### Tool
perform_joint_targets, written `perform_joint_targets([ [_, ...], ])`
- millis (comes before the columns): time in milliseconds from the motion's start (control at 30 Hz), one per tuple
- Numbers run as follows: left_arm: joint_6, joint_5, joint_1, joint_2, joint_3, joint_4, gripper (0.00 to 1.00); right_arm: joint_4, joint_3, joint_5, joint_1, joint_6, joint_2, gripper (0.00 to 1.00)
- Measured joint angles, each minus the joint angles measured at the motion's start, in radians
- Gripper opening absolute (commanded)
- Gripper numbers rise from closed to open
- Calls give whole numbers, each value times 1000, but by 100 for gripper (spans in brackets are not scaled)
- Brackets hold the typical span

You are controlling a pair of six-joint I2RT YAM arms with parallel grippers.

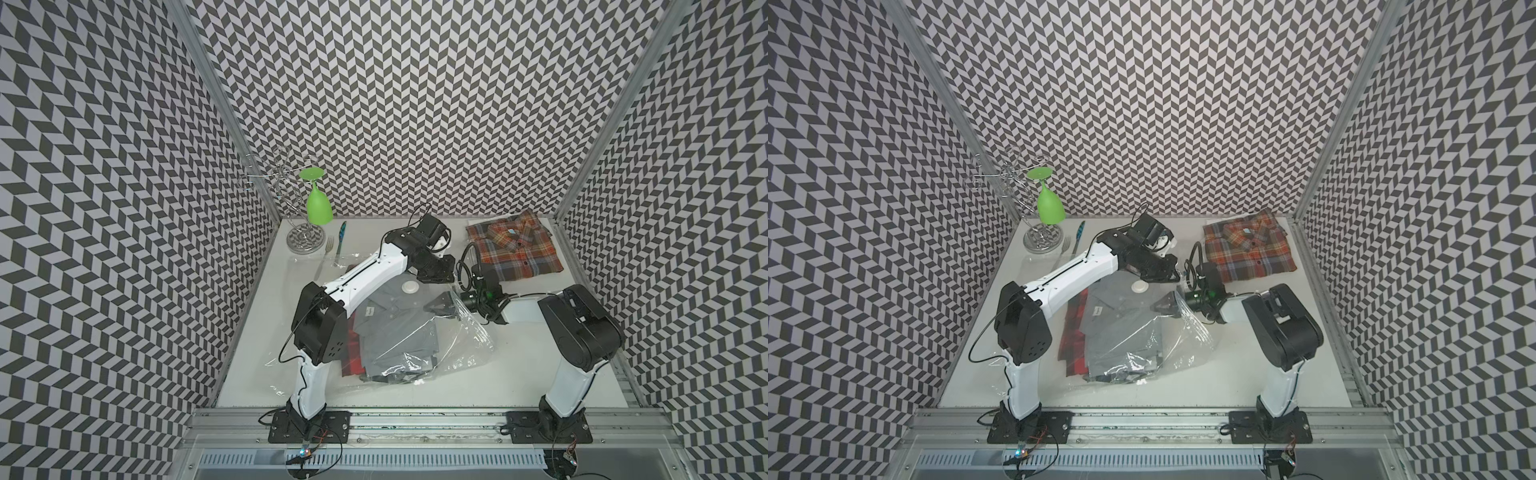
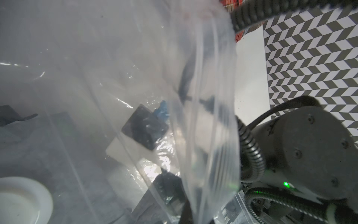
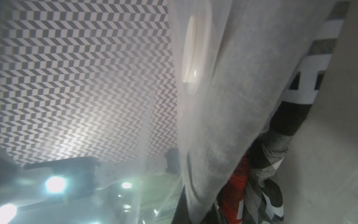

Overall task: Take the shirt out of the vacuum bag
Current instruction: Take out the shirt from the vacuum bag.

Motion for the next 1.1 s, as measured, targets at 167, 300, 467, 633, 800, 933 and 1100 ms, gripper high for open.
perform_joint_targets([
  [167,5,-2,5,-4,-9,0,0,-70,-2,-10,-53,-33,-29,0],
  [300,10,-2,10,-18,-32,0,0,-152,8,-14,-82,-93,-44,0],
  [467,14,-5,28,-44,-78,0,0,-285,34,-14,-107,-185,-44,0],
  [633,18,-5,47,-70,-118,3,0,-342,34,-12,-117,-227,-44,0],
  [800,21,-4,53,-93,-148,19,0,-433,57,10,-119,-291,-44,0],
  [933,21,1,68,-126,-195,41,0,-484,73,18,-127,-332,-45,0],
  [1100,21,6,79,-139,-233,58,0,-569,112,36,-135,-373,-49,0],
])
